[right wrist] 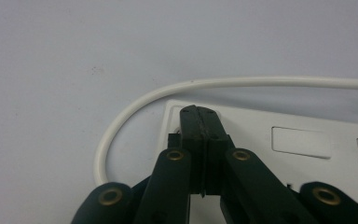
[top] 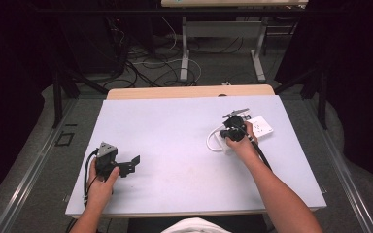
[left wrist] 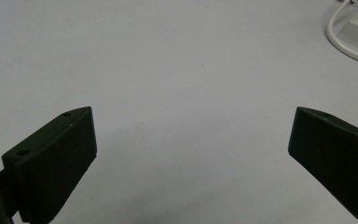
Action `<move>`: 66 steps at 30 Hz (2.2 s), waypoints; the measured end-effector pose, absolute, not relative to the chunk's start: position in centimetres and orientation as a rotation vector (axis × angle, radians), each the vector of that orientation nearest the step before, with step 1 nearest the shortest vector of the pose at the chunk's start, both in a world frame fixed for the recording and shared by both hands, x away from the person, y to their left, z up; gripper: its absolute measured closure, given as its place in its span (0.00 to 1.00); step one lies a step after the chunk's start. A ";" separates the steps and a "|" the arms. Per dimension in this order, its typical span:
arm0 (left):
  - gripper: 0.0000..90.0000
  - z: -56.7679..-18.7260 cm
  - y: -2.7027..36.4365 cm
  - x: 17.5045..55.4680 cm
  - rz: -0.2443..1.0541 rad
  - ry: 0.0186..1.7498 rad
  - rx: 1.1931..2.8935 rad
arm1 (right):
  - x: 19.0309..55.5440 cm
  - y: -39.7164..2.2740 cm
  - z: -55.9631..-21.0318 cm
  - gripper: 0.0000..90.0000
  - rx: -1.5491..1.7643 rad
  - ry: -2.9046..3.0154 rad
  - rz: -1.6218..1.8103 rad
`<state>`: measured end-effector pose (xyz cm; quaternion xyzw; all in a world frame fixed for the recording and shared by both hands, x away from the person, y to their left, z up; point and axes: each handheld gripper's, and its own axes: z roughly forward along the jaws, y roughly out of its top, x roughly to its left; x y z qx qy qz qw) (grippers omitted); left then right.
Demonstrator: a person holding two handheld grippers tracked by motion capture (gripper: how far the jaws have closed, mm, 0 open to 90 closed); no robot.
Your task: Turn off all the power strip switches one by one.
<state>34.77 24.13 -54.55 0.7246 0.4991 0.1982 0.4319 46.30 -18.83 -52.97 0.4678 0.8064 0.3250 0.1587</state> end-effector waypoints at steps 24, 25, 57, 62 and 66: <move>0.01 -54.5 24.1 34.8 0.491 1.248 1.800 | 46.2 -19.6 -52.7 0.99 1.361 2.240 0.996; 0.01 -54.5 24.1 34.8 0.491 1.248 1.799 | 46.2 -19.7 -52.6 0.99 1.373 2.234 0.994; 0.01 -54.5 24.2 34.8 0.485 1.248 1.807 | 47.9 -23.5 -52.5 0.98 1.548 2.077 0.976; 0.01 -54.6 24.1 34.8 0.491 1.249 1.800 | 48.1 -23.9 -52.7 0.98 1.575 2.067 0.971; 0.01 -54.6 24.1 34.8 0.489 1.249 1.802 | 48.3 -24.1 -52.9 0.98 1.586 2.063 0.975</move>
